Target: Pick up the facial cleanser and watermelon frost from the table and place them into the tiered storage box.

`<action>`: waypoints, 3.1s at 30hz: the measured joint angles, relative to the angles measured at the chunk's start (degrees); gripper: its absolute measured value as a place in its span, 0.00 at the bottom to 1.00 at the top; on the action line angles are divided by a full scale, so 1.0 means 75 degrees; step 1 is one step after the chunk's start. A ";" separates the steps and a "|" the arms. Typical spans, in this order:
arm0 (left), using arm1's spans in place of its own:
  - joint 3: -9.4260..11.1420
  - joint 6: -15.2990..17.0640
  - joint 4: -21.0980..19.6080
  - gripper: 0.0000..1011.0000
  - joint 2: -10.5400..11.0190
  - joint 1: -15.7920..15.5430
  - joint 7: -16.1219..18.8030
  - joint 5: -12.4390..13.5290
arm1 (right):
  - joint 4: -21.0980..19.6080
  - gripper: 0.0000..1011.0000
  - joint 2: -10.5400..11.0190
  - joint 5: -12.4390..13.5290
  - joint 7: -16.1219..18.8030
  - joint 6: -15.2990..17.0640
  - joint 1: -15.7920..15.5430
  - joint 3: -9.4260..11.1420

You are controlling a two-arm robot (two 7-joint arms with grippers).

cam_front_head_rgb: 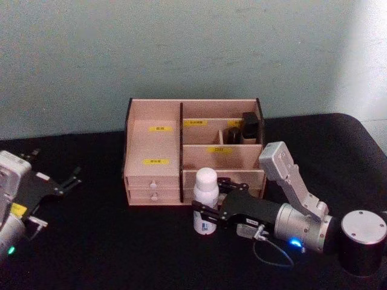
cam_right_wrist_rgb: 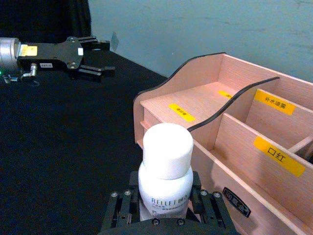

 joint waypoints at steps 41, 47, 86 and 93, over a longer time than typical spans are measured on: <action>0.0000 0.0000 0.0000 0.99 0.0000 0.0000 0.0000 0.0000 | -0.0431 0.59 -0.0163 0.0474 -0.0144 -0.0430 0.0716 0.0378; 0.0000 0.0000 0.0000 0.99 0.0000 0.0001 0.0001 0.0000 | 0.0023 0.59 -0.0483 0.0068 -0.0563 -0.0536 0.1149 0.0390; 0.0000 0.0000 0.0000 0.99 0.0000 0.0000 0.0000 0.0000 | 0.2105 0.59 -0.1512 -0.1116 -0.1140 -0.0395 0.1999 0.0646; 0.0000 0.0000 0.0000 0.99 0.0000 0.0000 0.0000 0.0000 | 0.2347 0.59 -0.1593 -0.1203 -0.1110 -0.0308 0.2066 0.0650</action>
